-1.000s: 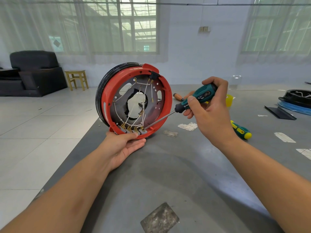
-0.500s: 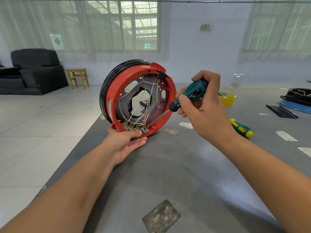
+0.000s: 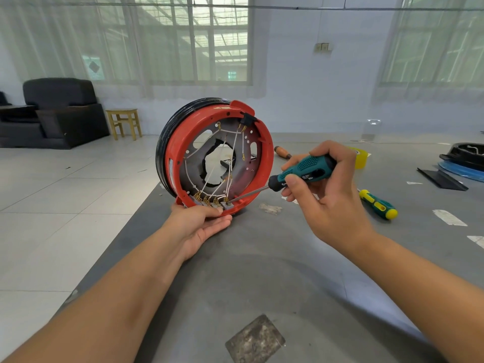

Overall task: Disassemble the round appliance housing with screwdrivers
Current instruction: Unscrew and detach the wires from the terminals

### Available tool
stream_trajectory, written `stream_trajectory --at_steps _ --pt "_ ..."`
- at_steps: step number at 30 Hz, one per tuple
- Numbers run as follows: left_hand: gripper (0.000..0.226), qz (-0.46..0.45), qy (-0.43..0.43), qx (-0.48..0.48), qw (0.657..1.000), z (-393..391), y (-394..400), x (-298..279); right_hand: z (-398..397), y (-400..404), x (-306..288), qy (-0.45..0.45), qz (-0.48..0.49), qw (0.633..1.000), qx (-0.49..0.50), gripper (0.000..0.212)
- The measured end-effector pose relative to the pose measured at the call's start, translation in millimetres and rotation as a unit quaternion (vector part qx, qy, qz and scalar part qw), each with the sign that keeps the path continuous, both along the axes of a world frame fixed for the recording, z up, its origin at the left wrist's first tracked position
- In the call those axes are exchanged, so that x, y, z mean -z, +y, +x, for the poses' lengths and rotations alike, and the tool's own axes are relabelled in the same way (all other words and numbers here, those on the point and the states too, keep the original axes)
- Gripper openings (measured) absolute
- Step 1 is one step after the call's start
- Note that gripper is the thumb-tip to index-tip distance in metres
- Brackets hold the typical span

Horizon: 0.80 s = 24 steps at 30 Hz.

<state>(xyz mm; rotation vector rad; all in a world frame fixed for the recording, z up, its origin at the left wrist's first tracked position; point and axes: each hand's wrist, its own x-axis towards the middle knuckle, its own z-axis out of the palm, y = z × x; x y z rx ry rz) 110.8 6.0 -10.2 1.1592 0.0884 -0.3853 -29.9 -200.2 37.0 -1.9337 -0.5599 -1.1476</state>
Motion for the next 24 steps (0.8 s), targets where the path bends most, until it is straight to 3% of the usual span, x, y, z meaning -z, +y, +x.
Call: stream_trajectory --at_steps 8,19,24 --pt "0.069 0.000 -0.007 -0.007 1.000 0.6 -0.6 1.3 -2.3 -4.0 11.0 -0.029 -0.024 0.999 -0.009 0.051" --pt "0.066 0.018 -0.005 -0.003 1.000 0.0 -0.9 0.9 -10.2 -4.9 8.7 -0.012 -0.016 1.000 -0.013 0.036" --pt "0.056 0.019 -0.007 -0.013 1.000 0.5 3.5 -0.2 -14.6 -3.1 6.7 0.023 0.066 0.997 -0.031 0.042"
